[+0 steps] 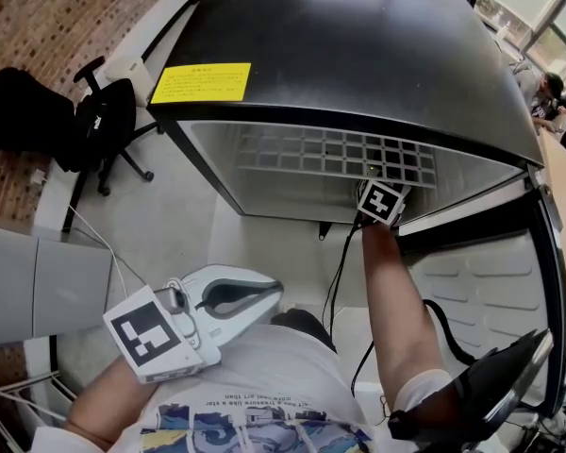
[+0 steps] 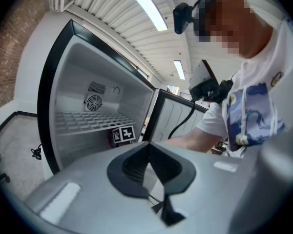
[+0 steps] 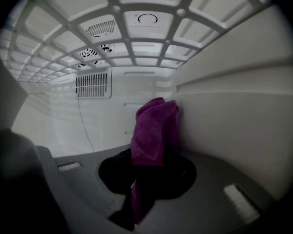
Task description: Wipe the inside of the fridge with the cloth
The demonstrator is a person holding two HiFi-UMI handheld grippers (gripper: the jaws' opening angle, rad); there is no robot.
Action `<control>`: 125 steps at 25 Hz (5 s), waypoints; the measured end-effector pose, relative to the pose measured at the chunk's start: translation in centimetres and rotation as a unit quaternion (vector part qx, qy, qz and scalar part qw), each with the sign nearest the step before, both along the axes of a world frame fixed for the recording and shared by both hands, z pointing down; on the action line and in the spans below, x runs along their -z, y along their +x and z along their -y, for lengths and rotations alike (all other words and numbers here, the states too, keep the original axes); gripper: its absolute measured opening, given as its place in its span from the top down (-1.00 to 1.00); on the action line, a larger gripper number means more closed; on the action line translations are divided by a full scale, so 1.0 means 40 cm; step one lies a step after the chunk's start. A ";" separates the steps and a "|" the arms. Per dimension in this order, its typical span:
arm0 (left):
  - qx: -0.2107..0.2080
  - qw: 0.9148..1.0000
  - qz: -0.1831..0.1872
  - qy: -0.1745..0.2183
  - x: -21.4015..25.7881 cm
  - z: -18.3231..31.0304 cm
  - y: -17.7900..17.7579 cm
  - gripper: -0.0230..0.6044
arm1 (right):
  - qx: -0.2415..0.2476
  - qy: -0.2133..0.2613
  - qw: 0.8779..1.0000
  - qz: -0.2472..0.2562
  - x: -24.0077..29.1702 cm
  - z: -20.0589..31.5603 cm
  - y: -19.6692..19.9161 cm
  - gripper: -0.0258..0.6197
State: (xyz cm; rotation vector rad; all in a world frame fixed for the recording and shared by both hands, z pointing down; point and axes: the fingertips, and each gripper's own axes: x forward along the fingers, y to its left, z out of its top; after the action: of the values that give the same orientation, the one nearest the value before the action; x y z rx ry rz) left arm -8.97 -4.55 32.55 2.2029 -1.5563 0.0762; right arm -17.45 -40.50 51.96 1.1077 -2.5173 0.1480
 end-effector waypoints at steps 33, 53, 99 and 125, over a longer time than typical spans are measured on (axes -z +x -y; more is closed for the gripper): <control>0.049 0.999 -0.007 -0.009 -0.014 -0.045 -0.055 0.90 | 0.139 0.032 0.990 -0.001 -0.014 -0.130 -0.223 0.75; 0.100 0.995 -0.006 -0.014 -0.020 -0.102 -0.100 0.91 | 0.225 0.038 0.974 -0.011 -0.027 -0.283 -0.375 0.75; 0.115 0.993 -0.007 -0.013 -0.015 -0.130 -0.087 0.90 | 0.486 -0.033 0.872 0.036 -0.015 -0.591 -0.457 0.75; 0.029 0.999 -0.015 0.007 -0.007 -0.215 0.030 0.90 | 0.514 -0.046 0.856 0.013 -0.039 -0.831 -0.222 0.75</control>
State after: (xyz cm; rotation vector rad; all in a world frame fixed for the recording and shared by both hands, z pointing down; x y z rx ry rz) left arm -7.77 4.05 32.83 2.1576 -1.6089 0.0147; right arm -26.32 -7.26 53.54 -0.3706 -2.7172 -0.0219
